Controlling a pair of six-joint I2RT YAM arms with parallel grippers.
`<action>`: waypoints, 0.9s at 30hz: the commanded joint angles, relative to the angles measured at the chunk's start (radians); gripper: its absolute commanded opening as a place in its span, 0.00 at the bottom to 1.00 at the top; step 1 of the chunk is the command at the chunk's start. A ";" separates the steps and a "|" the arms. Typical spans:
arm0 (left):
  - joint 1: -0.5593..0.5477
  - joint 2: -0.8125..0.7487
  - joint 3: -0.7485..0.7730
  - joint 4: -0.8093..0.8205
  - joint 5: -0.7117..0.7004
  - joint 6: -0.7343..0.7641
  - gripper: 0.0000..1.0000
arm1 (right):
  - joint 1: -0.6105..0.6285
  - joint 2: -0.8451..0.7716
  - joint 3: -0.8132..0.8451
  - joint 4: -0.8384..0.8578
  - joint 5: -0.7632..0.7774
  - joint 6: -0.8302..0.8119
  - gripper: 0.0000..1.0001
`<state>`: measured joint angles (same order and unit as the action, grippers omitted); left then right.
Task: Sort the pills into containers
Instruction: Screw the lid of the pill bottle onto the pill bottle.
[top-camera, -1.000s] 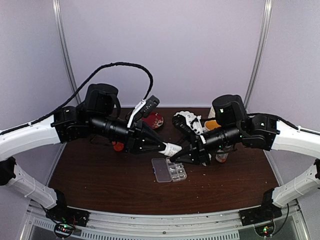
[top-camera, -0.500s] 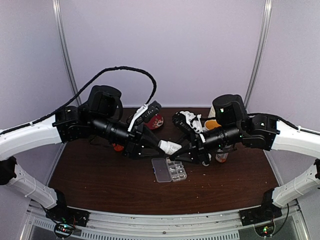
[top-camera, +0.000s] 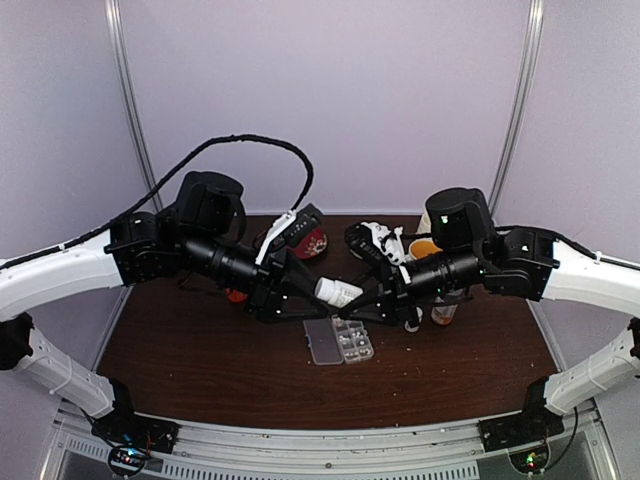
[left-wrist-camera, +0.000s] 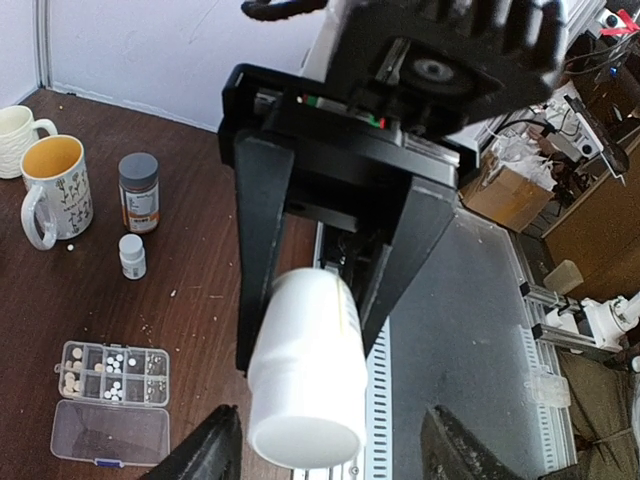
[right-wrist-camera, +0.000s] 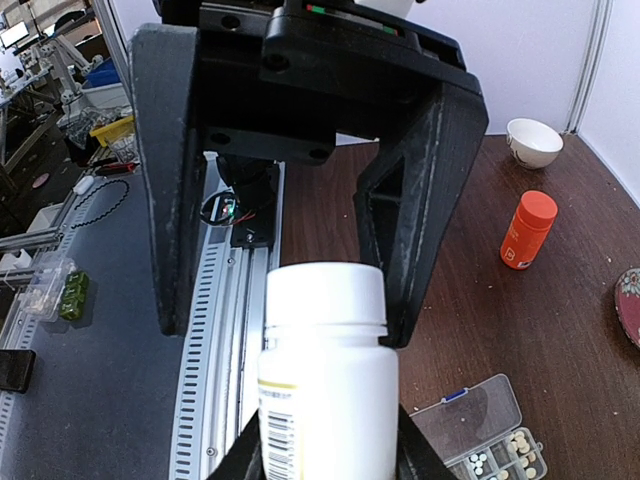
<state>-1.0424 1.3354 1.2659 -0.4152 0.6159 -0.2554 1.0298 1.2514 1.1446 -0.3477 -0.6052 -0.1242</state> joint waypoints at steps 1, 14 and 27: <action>-0.005 -0.035 0.000 0.089 -0.020 -0.010 0.63 | -0.004 0.006 0.014 0.004 -0.021 0.001 0.00; -0.005 -0.028 -0.006 0.090 -0.004 -0.012 0.46 | -0.005 0.003 0.010 0.019 -0.007 0.011 0.00; -0.005 -0.005 0.015 0.057 -0.018 -0.006 0.10 | -0.005 0.000 0.006 0.027 -0.008 0.018 0.00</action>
<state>-1.0416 1.3186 1.2655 -0.3725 0.5873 -0.2699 1.0298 1.2514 1.1446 -0.3492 -0.6235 -0.1234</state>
